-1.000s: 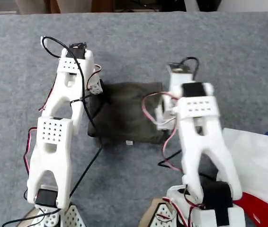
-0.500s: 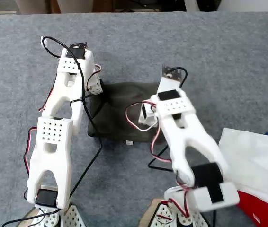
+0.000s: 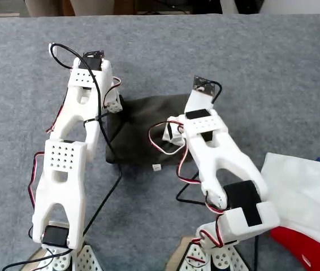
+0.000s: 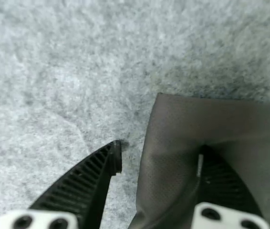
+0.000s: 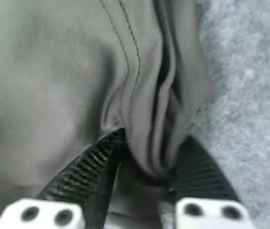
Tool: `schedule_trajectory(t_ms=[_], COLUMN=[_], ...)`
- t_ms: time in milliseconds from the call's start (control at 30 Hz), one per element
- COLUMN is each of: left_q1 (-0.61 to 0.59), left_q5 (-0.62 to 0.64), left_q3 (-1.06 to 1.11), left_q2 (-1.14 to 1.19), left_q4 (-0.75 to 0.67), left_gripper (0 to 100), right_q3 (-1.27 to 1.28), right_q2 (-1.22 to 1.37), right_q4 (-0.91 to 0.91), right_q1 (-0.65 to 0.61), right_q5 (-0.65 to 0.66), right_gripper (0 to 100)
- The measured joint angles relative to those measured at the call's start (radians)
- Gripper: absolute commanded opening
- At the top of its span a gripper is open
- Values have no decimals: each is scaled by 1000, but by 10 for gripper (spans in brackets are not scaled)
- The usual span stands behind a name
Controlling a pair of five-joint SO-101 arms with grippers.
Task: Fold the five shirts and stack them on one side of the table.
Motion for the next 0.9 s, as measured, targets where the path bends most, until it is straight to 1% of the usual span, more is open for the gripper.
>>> schedule_trajectory(t_ms=[233, 267, 300, 333, 367, 400, 433, 467, 533, 567, 600, 633, 700, 833, 900], left_q1=[0, 0, 0, 0, 0, 0, 0, 0, 0, 6, 11, 15, 21, 21, 23], left_q5=[0, 0, 0, 0, 0, 0, 0, 0, 0, 0, 0, 0, 6, 97, 112], left_q3=[0, 0, 0, 0, 0, 0, 0, 0, 0, 0, 0, -9, -40, -91, -115], left_q2=[0, 0, 0, 0, 0, 0, 0, 0, 2, 0, -2, 0, 5, 9, 11], left_q4=[0, 0, 0, 0, 0, 0, 0, 0, -15, -31, -46, -54, -55, -55, -55], left_gripper=[271, 271, 271, 271, 271, 267, 239, 178, 15, 16, 39, 19, 20, 18, 18], right_q3=[2, 3, 3, 3, 3, 3, 3, 3, 3, 3, 3, 3, 3, 3, 3], right_q2=[8, 8, 8, 8, 8, 8, 8, 8, 8, 8, 8, 8, 8, -25, -61], right_q4=[0, 0, 0, 0, 0, 0, 0, 0, 0, 0, 0, 0, 0, 32, 51], right_q1=[2, 2, 2, 2, 2, 3, 3, 5, 8, 14, 18, 23, 32, 37, 37], right_q5=[0, 0, 0, 0, 0, 0, 0, 0, 0, 0, 0, 0, 0, 0, 0], right_gripper=[87, 62, 17, 1, 13, 2, 4, 4, 4, 4, 4, 4, 4, 4, 4])
